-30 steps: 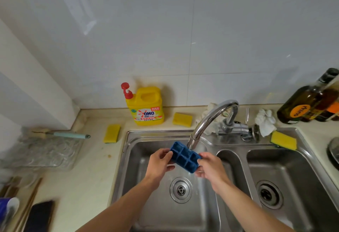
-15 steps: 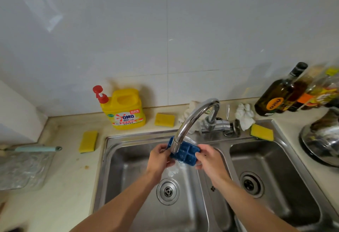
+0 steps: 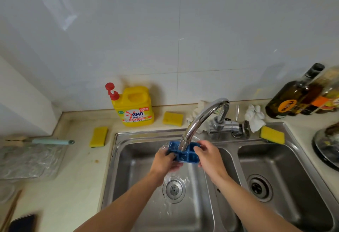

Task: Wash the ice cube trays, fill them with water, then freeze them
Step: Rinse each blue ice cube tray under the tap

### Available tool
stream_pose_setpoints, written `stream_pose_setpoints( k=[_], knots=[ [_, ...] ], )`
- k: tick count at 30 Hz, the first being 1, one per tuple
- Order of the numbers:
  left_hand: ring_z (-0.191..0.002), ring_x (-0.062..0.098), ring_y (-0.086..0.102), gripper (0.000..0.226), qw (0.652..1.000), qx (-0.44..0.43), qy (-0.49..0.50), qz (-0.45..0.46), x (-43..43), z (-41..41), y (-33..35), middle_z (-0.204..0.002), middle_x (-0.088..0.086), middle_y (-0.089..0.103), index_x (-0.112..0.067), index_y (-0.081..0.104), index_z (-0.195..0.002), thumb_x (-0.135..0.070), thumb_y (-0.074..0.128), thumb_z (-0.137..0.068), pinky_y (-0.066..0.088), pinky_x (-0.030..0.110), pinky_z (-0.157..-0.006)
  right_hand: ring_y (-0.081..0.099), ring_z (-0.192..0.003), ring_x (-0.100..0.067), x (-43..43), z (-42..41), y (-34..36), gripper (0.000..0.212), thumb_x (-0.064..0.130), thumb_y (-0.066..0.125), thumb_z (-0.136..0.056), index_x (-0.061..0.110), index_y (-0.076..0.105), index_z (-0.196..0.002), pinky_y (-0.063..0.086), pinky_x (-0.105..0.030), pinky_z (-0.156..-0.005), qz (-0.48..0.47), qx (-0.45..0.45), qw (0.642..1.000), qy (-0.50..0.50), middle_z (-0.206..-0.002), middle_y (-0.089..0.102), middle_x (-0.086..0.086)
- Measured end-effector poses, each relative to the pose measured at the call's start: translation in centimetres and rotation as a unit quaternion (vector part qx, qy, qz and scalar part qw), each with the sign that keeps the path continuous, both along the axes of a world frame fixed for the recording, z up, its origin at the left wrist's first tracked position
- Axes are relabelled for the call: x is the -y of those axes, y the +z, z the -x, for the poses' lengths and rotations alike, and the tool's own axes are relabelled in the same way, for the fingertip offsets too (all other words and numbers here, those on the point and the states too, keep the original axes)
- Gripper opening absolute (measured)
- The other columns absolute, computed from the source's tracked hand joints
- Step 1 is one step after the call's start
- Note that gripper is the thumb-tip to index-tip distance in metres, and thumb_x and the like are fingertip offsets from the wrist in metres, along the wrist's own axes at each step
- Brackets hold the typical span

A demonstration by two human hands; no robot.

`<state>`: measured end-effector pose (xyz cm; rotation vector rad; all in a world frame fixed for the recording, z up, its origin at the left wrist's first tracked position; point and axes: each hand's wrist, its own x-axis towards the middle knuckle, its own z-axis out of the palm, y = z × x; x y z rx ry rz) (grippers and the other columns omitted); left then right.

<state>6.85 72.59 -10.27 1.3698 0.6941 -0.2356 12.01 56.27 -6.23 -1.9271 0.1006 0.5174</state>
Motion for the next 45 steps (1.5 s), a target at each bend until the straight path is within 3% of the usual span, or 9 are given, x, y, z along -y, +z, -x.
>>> stream_pose_setpoints(
  k=[4,8,12,23,29,34,39,42,45],
  knots=[
    [-0.072,0.023,0.075,0.014,0.999,-0.009,0.032,0.004,-0.8,0.1,0.0,-0.081,0.01,0.077,-0.006,0.063,-0.109,-0.01,0.051,-0.102,0.059,0.03,-0.063,0.067,-0.071,-0.017,0.2,0.2,-0.7,0.014,0.009,0.056,-0.1,0.013,0.066,-0.108,0.054,-0.025,-0.057,-0.015,-0.086,0.996,-0.005,-0.098,0.073,-0.013],
    [-0.082,0.02,0.072,0.016,0.989,-0.003,0.144,-0.045,-1.2,-0.1,-0.3,-0.093,0.009,0.074,-0.016,0.066,-0.104,-0.012,0.05,-0.101,0.057,0.029,-0.063,0.07,-0.069,-0.019,-1.6,0.7,-1.1,0.021,0.003,0.054,-0.098,0.016,0.068,-0.106,0.061,-0.034,-0.067,-0.05,-0.096,0.993,0.039,-0.091,0.076,-0.013],
    [-0.082,0.017,0.075,0.012,0.993,0.044,0.087,-0.073,-1.1,0.0,-0.1,-0.099,0.006,0.074,-0.021,0.066,-0.104,-0.028,0.056,-0.101,0.057,0.026,-0.063,0.072,-0.073,-0.025,-1.4,0.7,-1.5,0.018,0.004,0.053,-0.102,0.011,0.068,-0.109,0.062,-0.034,-0.068,-0.06,-0.135,0.989,0.009,-0.095,0.076,-0.018],
    [-0.081,0.022,0.07,0.057,0.987,0.02,0.155,0.033,0.4,0.2,-0.5,-0.083,0.004,0.076,-0.016,0.067,-0.107,-0.056,0.027,-0.105,0.055,0.035,-0.071,0.07,-0.065,-0.026,0.6,0.8,-0.3,0.022,0.003,0.048,-0.104,0.018,0.064,-0.1,0.061,-0.037,-0.066,-0.104,-0.147,0.984,0.016,-0.097,0.072,-0.023],
    [-0.102,0.022,0.07,0.044,0.99,0.064,0.121,0.041,2.4,0.4,-1.0,-0.106,0.002,0.075,-0.024,0.067,-0.116,-0.05,0.033,-0.107,0.058,0.036,-0.082,0.073,-0.072,-0.029,1.9,1.4,-0.2,0.025,0.002,0.047,-0.104,0.02,0.064,-0.105,0.063,-0.037,-0.07,-0.076,-0.143,0.986,0.036,-0.1,0.073,-0.019],
    [-0.113,0.035,0.067,0.062,0.983,0.033,0.115,0.142,4.4,-0.5,-1.3,-0.119,0.016,0.071,-0.016,0.062,-0.128,-0.062,0.028,-0.103,0.054,0.052,-0.095,0.074,-0.073,-0.027,3.9,1.3,-0.6,0.02,0.009,0.051,-0.103,0.014,0.068,-0.112,0.064,-0.034,-0.069,-0.046,-0.146,0.983,0.1,-0.104,0.073,-0.017],
    [-0.086,0.032,0.071,0.051,0.979,-0.028,0.132,0.154,5.6,-1.4,-1.8,-0.102,0.014,0.074,-0.014,0.067,-0.12,-0.056,0.046,-0.099,0.058,0.044,-0.072,0.074,-0.072,-0.018,8.0,-1.3,-1.2,0.015,0.02,0.056,-0.102,0.018,0.071,-0.106,0.065,-0.034,-0.069,0.017,-0.068,0.996,0.052,-0.096,0.074,-0.005],
    [-0.078,0.031,0.07,0.042,0.975,-0.055,0.144,0.157,5.4,-1.2,-2.6,-0.094,0.012,0.073,-0.013,0.063,-0.117,-0.048,0.048,-0.101,0.057,0.042,-0.067,0.072,-0.086,-0.012,10.4,-5.3,-0.9,0.026,0.021,0.056,-0.102,0.014,0.063,-0.126,0.062,-0.029,-0.072,0.043,-0.005,0.999,-0.021,-0.11,0.069,0.003],
    [-0.078,0.033,0.072,0.041,0.972,-0.087,0.156,0.151,5.2,-1.1,-2.8,-0.092,0.014,0.075,-0.013,0.064,-0.114,-0.049,0.049,-0.101,0.058,0.043,-0.069,0.063,-0.119,-0.021,11.7,-9.4,-0.4,0.041,0.025,0.056,-0.103,0.013,0.052,-0.142,0.053,-0.043,-0.103,0.064,0.049,0.996,-0.026,-0.137,0.061,-0.004]
  ],
)
